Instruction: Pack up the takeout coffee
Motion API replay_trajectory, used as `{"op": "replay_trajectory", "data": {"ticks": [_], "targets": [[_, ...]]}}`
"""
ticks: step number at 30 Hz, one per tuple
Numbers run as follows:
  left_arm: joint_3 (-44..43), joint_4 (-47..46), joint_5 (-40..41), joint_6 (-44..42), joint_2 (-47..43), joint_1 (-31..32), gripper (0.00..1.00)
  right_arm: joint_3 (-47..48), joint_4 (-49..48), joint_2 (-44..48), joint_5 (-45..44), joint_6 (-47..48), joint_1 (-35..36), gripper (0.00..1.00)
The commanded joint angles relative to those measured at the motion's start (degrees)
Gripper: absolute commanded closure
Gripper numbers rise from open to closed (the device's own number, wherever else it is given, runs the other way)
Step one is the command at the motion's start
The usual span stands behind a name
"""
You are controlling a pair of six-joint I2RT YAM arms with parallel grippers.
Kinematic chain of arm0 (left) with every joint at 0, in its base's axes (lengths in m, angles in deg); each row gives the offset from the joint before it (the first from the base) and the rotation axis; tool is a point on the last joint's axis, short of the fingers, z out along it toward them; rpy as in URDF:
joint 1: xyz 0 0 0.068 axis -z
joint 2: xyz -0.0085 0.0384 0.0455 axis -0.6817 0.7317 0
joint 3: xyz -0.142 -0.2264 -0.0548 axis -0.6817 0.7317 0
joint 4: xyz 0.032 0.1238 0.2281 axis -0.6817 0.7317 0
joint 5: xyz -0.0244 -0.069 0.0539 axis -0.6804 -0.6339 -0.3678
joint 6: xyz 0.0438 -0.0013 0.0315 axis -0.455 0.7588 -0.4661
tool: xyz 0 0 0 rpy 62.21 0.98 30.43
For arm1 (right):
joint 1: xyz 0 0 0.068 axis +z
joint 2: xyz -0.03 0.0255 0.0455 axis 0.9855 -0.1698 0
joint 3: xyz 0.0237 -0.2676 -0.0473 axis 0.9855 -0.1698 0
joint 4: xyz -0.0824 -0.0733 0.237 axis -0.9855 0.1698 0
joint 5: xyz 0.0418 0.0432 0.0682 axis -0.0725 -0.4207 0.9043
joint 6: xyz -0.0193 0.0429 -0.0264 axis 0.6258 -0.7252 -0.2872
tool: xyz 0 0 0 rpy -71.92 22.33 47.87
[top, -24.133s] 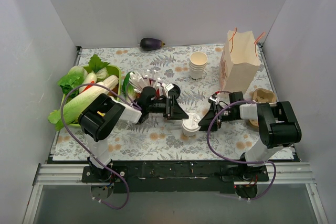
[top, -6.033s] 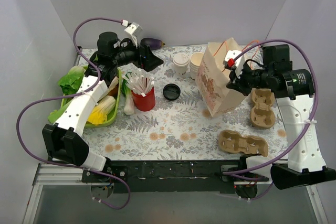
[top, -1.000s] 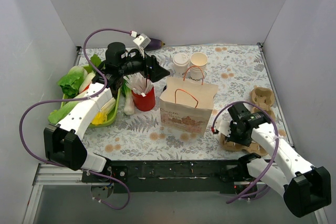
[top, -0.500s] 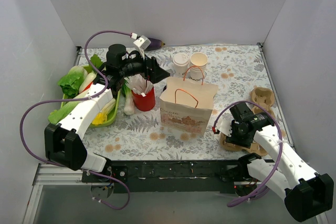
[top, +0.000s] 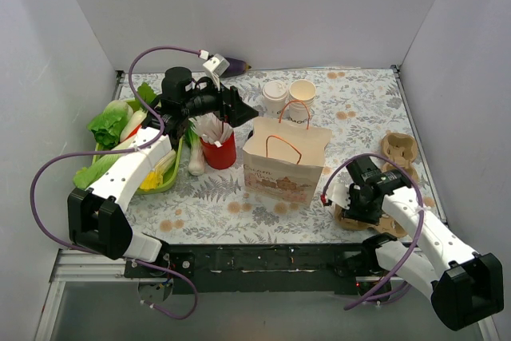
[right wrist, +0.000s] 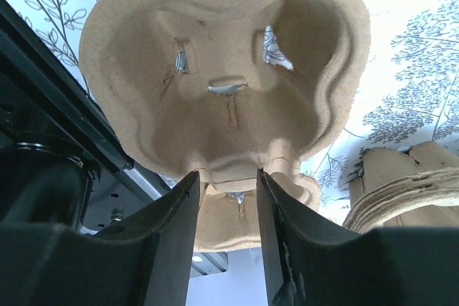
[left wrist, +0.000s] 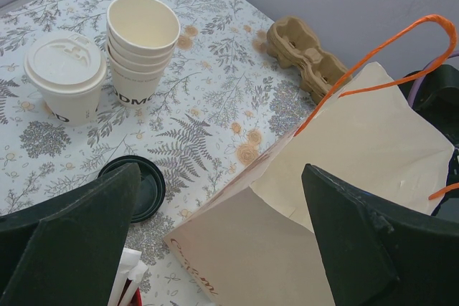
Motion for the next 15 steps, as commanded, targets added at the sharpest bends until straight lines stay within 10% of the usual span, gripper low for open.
{"op": "replay_trajectory", "data": {"ticks": [1, 15], "targets": [[0.1, -0.2, 0.5, -0.7, -1.9, 0.0, 0.02, -2.0, -0.6, 0.8, -0.2, 4.7, -0.3, 0.55], [-0.2, -0.1, 0.4, -0.5, -1.7, -0.1, 0.02, -3.3, -2.9, 4.1, -2.6, 6.2, -0.3, 0.72]]}}
